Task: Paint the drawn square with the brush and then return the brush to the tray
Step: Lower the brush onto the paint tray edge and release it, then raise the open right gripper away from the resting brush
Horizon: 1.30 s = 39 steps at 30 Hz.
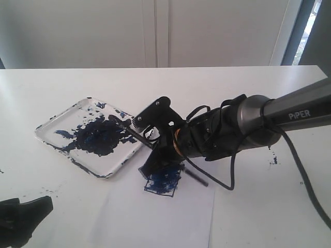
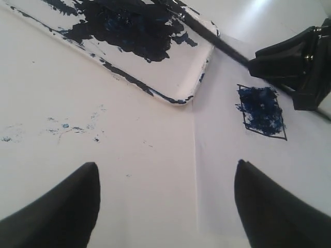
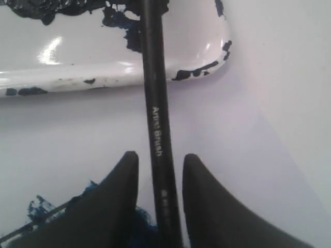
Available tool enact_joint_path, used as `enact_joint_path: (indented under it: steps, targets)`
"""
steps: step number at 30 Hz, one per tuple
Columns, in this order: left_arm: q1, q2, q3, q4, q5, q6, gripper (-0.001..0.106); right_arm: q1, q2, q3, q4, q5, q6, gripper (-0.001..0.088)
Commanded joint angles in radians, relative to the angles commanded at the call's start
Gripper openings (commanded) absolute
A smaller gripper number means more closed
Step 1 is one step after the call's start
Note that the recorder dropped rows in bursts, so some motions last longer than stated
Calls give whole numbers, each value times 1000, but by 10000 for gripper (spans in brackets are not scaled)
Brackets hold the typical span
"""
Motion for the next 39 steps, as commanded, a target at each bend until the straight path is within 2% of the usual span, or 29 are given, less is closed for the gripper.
enact_joint_path:
  steps: [4, 8, 10, 12, 13, 16, 22, 39]
  targets:
    - [0, 0, 0, 0, 0, 2, 749, 0, -33, 0, 3, -4, 0, 433]
    - [0, 0, 0, 0, 0, 4, 749, 0, -148, 0, 3, -40, 8, 433]
    - [0, 0, 0, 0, 0, 4, 749, 0, -224, 0, 3, -107, 38, 404]
    - [0, 0, 0, 0, 0, 4, 749, 0, -293, 0, 7, -185, 76, 284]
    - [0, 0, 0, 0, 0, 4, 749, 0, -334, 0, 7, -222, 101, 182]
    - [0, 0, 0, 0, -7, 4, 749, 0, -394, 2, 7, -266, 123, 10]
    - [0, 0, 0, 0, -9, 0, 749, 0, -496, 49, 2, -302, 125, 0]
    - [0, 0, 0, 0, -11, 2, 749, 0, -839, 304, -1, -302, 204, 0]
